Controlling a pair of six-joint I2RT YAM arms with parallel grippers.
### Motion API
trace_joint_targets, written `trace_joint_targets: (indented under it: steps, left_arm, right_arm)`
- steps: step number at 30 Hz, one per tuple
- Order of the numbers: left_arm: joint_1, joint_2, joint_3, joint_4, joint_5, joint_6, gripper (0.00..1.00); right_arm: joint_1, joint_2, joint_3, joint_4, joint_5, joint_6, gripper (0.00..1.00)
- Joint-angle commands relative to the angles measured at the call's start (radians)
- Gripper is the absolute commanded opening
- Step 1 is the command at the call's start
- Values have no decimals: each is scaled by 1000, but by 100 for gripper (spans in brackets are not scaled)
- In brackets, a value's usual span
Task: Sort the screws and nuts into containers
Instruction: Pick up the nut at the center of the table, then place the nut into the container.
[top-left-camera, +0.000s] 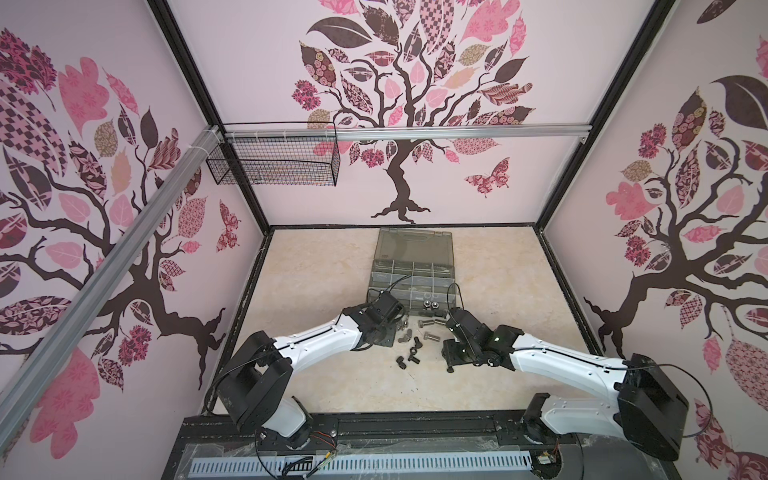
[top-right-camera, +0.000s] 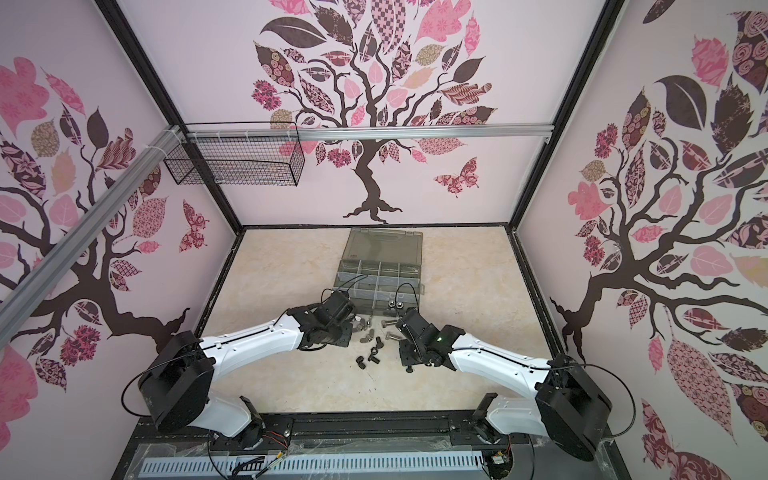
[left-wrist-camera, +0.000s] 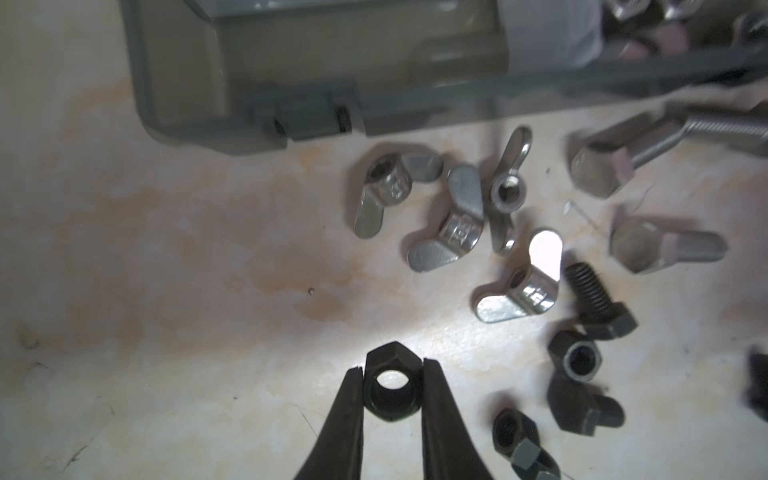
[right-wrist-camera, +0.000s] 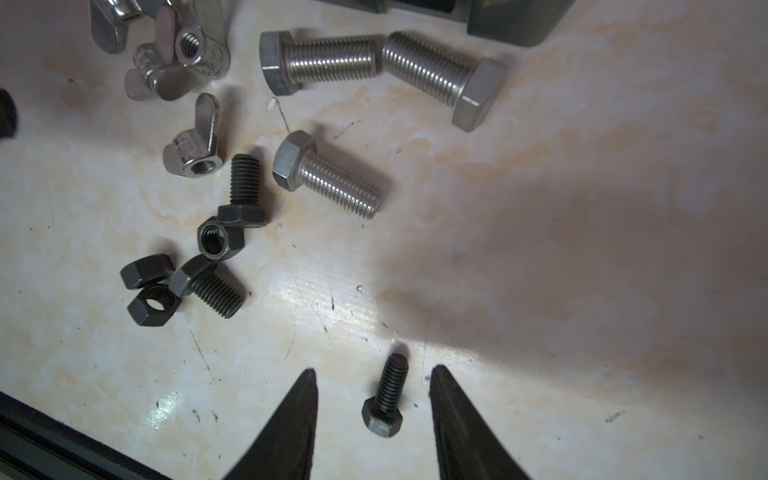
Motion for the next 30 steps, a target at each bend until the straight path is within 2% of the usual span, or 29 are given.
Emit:
trace_joint_targets:
  steps: [1, 7, 14, 19, 25, 30]
  left_arm:
    - [42, 5, 92, -2, 12, 51, 19]
    - [86, 135, 288, -46, 28, 116, 19]
    - [112, 288, 438, -67, 46, 140, 19]
    - [130, 331, 444, -49, 75, 114, 20]
    - [139, 330, 432, -32, 92, 106, 36]
    - [143, 269, 371, -16, 97, 99, 37]
  right_arm:
    - [7, -25, 12, -30, 16, 3, 48]
    - [6, -22, 24, -40, 20, 2, 47]
    - [6, -33, 24, -52, 23, 4, 47]
    - [6, -36, 21, -54, 29, 1, 48]
    - [7, -29, 20, -48, 20, 0, 48]
    - [6, -36, 19, -49, 27, -1, 48]
